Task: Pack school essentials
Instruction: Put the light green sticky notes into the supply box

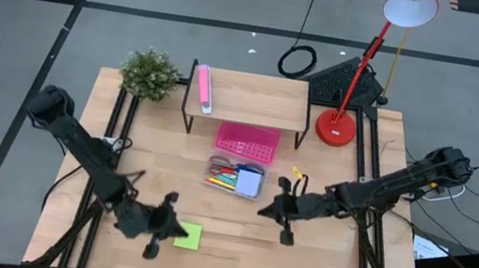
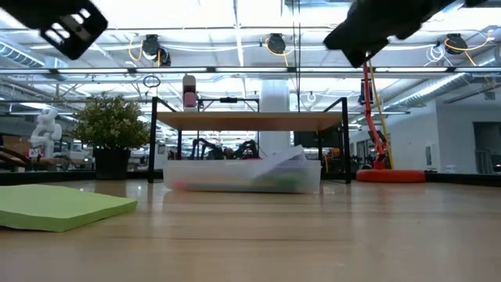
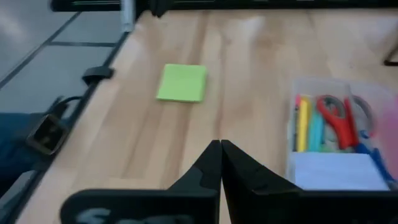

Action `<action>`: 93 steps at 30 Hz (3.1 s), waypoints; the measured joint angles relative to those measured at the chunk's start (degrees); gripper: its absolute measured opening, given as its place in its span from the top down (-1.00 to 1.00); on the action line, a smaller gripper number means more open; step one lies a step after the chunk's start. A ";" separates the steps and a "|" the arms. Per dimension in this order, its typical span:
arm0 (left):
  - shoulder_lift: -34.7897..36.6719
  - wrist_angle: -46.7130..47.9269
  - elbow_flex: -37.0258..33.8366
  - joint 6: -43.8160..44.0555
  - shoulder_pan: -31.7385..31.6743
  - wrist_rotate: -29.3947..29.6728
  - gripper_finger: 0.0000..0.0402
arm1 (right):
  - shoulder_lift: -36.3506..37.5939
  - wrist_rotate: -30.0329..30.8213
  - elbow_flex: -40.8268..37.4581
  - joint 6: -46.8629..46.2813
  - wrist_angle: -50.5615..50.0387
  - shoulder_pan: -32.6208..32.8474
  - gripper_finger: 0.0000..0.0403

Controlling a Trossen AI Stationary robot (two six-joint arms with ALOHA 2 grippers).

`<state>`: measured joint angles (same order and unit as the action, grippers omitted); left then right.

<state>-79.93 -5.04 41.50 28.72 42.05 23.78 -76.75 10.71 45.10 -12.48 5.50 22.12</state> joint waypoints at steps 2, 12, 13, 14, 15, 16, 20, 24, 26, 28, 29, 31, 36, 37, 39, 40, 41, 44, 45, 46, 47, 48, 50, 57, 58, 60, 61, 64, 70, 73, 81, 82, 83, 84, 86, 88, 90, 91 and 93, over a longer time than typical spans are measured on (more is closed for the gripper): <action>-3.08 0.69 1.69 0.92 1.57 -1.10 0.86 | -0.17 0.88 0.00 0.07 0.21 1.39 1.00; -18.07 16.41 13.01 9.94 6.61 1.47 0.25 | -0.39 1.46 0.00 -1.49 0.01 4.70 1.00; -19.16 18.79 14.07 10.98 6.94 2.19 0.20 | -0.39 1.46 0.00 -1.76 0.02 5.04 1.00; -20.37 21.25 15.15 11.55 7.15 2.92 0.15 | -0.39 1.47 0.00 -1.83 0.02 5.41 1.00; -21.62 23.79 16.29 11.90 7.34 3.76 0.11 | -0.39 1.48 0.00 -1.83 0.02 5.84 1.00; -22.61 25.84 17.26 12.04 7.63 4.59 0.08 | -0.39 1.47 0.00 -1.84 0.05 6.24 1.00; -25.94 29.58 20.94 9.72 8.35 6.22 0.05 | -0.39 1.46 0.00 -1.85 0.24 7.59 1.00; -28.36 30.62 22.71 7.60 8.49 6.50 0.05 | -0.39 1.48 0.00 -1.85 0.26 8.39 1.00; -29.19 32.14 23.31 7.27 8.45 7.88 0.05 | -0.39 1.52 0.00 -1.87 0.26 8.44 1.00; -30.06 33.27 23.52 7.30 8.45 8.96 0.05 | -0.39 1.52 0.00 -1.86 0.26 8.43 1.00; -30.26 33.81 23.45 7.09 8.45 9.29 0.05 | -0.39 1.56 0.00 -1.85 0.24 8.41 1.00; -30.48 33.67 23.45 6.23 8.45 9.35 0.07 | -0.39 1.61 0.00 -1.87 0.25 8.38 1.00; -30.48 33.91 23.49 5.20 8.45 9.29 0.29 | -0.39 1.54 0.00 -1.85 0.04 8.38 1.00; -30.48 34.00 23.49 4.85 8.45 9.14 0.35 | -0.39 1.54 0.00 -1.85 0.00 8.38 1.00; -30.48 34.27 23.48 4.77 8.45 8.38 0.47 | -0.39 1.54 0.00 -1.79 -0.07 8.38 1.00; -30.48 34.55 23.48 4.80 8.45 8.00 0.53 | -0.39 1.54 0.00 -1.79 -0.14 8.38 1.00; -30.48 34.90 23.47 4.87 8.45 7.82 0.59 | -0.39 1.54 0.00 -1.75 -0.16 8.38 1.00; -30.48 35.25 23.47 4.52 8.45 7.51 0.74 | -0.39 1.52 0.00 -1.68 -0.20 8.38 1.00; -30.48 35.38 23.45 4.52 8.45 7.54 0.79 | -0.39 1.51 0.00 -1.65 -0.20 8.38 1.00; -30.48 35.52 23.46 4.52 8.45 7.68 0.84 | -0.39 1.50 0.00 -1.65 -0.20 8.38 1.00; -30.46 35.78 23.45 4.54 8.45 8.09 0.89 | -0.39 1.50 0.00 -1.65 -0.20 8.38 1.00; -30.35 36.05 23.43 4.51 8.45 8.57 0.94 | -0.39 1.50 0.00 -1.65 -0.19 8.38 1.00; -29.95 36.71 23.43 4.49 8.35 9.11 0.98 | -0.39 1.50 0.00 -1.65 -0.20 8.38 1.00; -29.84 43.51 23.43 9.71 8.06 10.46 0.98 | -0.39 1.48 0.00 -1.63 -0.20 8.38 1.00; -29.84 43.80 23.43 10.18 8.08 10.44 0.98 | -0.39 1.48 0.00 -1.63 -0.20 8.38 1.00; -29.82 43.78 23.43 12.04 8.08 10.32 0.96 | -0.39 1.47 0.00 -1.63 -0.19 8.38 1.00; -29.82 43.79 23.43 12.94 8.08 9.94 0.93 | -0.39 1.46 0.00 -1.63 -0.19 8.38 1.00; -29.82 43.73 23.43 16.36 8.62 8.39 0.78 | -0.39 1.46 0.00 -1.63 -0.20 8.38 1.00; -29.82 43.52 23.43 20.72 11.26 9.15 0.26 | -0.39 1.44 0.00 -1.41 -0.18 8.38 1.00; -29.82 44.27 23.43 22.94 11.77 9.66 0.03 | -0.39 1.43 0.00 -1.63 -0.19 8.38 1.00; -32.09 47.03 23.56 20.73 11.31 12.61 -0.13 | -0.39 1.43 0.00 -1.74 -0.18 8.38 1.00; -32.53 47.21 23.64 20.75 11.07 12.53 -0.13 | -0.39 1.43 0.00 -1.78 -0.18 8.38 1.00; -32.98 47.47 23.68 20.81 10.87 12.29 -0.13 | -0.39 1.43 0.00 -1.81 -0.18 8.39 1.00; -33.41 47.82 23.71 21.36 10.70 11.95 -0.13 | -0.39 1.43 0.00 -1.81 -0.18 8.45 1.00; -33.62 49.03 23.71 24.06 10.57 11.63 -0.13 | -0.39 1.41 0.00 -1.81 -0.18 8.49 1.00; -33.74 50.64 23.71 26.64 10.59 11.49 -0.09 | -0.39 1.41 0.00 -1.81 -0.18 8.54 1.00; -33.74 51.85 23.71 27.32 10.60 10.76 -0.01 | -0.39 1.41 0.00 -1.75 -0.16 8.64 1.00; -33.75 52.33 23.71 27.32 10.67 10.49 0.03 | -0.39 1.41 0.00 -1.72 -0.18 8.64 1.00; -33.79 52.60 23.71 27.04 10.75 10.26 0.13 | -0.39 1.41 0.00 -1.76 -0.18 8.64 1.00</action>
<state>-113.72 47.57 65.21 55.76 52.80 34.04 -77.14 12.12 45.10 -14.24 5.32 30.76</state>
